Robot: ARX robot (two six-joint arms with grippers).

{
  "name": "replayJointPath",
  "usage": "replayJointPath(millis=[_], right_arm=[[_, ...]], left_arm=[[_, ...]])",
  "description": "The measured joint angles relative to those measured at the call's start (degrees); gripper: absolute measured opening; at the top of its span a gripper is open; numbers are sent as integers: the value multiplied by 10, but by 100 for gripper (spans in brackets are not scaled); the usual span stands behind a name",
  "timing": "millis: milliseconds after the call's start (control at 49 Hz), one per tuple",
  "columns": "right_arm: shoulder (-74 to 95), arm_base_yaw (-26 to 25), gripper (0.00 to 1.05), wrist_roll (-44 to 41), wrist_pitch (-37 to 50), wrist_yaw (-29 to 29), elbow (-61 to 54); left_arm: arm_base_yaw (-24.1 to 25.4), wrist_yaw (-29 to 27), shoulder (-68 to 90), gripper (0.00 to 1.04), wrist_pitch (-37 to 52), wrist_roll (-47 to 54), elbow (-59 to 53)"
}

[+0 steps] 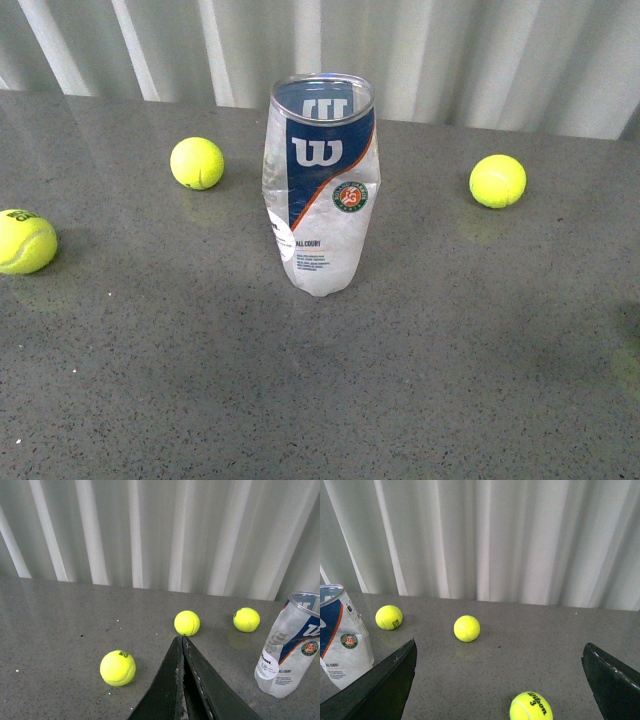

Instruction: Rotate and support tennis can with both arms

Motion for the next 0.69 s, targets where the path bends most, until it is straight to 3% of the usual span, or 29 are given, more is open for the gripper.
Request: replayJointPath(millis=[306,409,695], right_arm=[[0,0,98,0,0,0,0],[0,0,98,0,0,0,0],[0,0,98,0,0,0,0]], left_arm=[[0,0,-51,4,-51,0,0],[0,0,-122,4,-141,0,0],[0,0,-144,4,-148,0,0]])
